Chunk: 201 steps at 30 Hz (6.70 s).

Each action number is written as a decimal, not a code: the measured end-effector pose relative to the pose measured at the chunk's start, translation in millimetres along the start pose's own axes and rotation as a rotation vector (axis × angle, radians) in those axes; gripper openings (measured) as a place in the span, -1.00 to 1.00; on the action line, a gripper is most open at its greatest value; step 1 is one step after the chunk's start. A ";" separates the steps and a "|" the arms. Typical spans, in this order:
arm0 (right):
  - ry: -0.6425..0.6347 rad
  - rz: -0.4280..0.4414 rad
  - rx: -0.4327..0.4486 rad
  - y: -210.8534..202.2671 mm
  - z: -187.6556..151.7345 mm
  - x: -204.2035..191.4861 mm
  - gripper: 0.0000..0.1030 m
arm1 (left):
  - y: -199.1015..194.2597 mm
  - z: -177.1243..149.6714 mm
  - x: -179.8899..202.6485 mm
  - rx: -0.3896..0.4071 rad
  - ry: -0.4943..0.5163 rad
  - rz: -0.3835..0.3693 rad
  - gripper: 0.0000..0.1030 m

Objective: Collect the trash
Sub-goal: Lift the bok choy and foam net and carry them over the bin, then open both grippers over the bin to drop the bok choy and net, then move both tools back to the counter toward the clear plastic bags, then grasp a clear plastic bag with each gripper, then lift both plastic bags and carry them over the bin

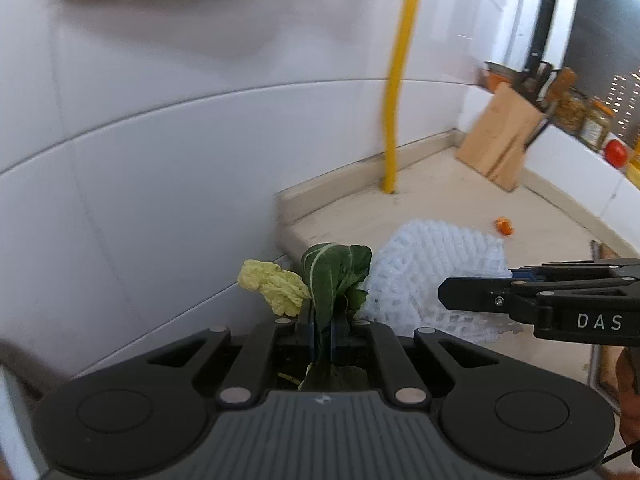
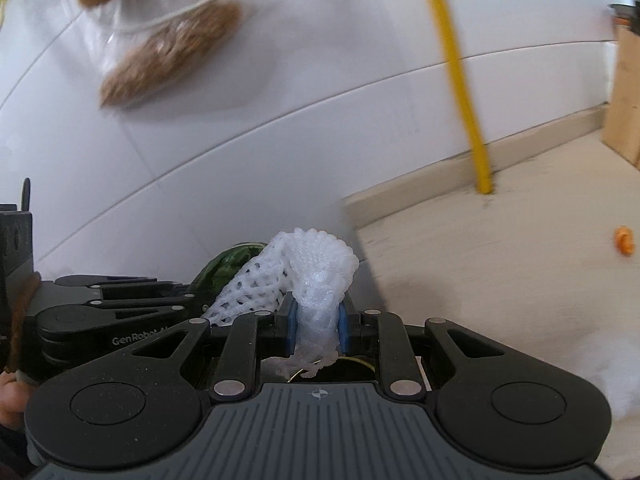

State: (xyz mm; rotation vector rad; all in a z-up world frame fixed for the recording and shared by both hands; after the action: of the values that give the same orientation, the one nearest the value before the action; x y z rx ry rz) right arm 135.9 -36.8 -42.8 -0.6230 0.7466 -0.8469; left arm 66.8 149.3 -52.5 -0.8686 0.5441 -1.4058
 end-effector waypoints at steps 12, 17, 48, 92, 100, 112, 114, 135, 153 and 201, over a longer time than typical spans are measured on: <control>-0.074 -0.009 -0.109 47.1 -11.6 -37.8 -0.50 | 19.6 -34.0 -34.4 -0.063 -0.085 0.038 -0.94; -0.075 -0.036 -0.157 69.4 -17.2 -37.4 -0.50 | 38.3 -41.3 -43.1 -0.104 -0.107 0.037 -0.94; 0.019 -0.126 -0.376 175.3 -44.7 -9.8 -0.08 | 91.6 -62.6 -84.7 -0.254 -0.236 0.037 -0.70; 0.198 -0.202 -0.076 -1.8 -56.6 53.2 0.19 | 63.1 -42.1 -18.8 -0.166 -0.100 -0.120 -0.43; 0.287 -0.343 0.051 -79.1 -56.8 122.6 0.29 | 50.7 -0.8 94.2 -0.089 0.113 -0.274 -0.21; 0.426 -0.434 0.062 -107.5 -73.7 207.7 0.29 | 85.2 16.1 226.9 -0.126 0.423 -0.393 -0.12; 0.458 -0.417 0.060 -105.3 -74.3 217.3 0.29 | 93.4 18.1 236.7 -0.138 0.436 -0.389 -0.12; 0.424 -0.229 -0.036 -96.5 -79.3 215.9 -0.76 | 98.1 16.7 237.7 -0.180 0.427 -0.414 -0.47; 0.514 -0.244 -0.035 -72.9 -81.9 231.4 -0.02 | 125.1 2.7 251.9 -0.237 0.431 -0.447 -0.32; 0.119 -0.063 -0.034 7.7 12.9 38.1 -0.37 | 25.7 16.3 39.9 0.025 0.129 -0.205 -0.63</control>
State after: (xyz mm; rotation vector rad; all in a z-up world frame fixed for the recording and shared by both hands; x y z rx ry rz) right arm 166.4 -62.1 -53.3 -0.6334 0.8546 -0.9368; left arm 100.2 112.0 -56.5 -0.8358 0.5453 -1.6607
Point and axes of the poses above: each gripper's, at about its wrist camera, not at the fingertips, and y roughly the way its jaws point, x to its right, z to its top, the point moved 8 cm from there along y, roughly the way its jaws point, and after that the axes turned 11 degrees about -x, right-handed, at the moved point
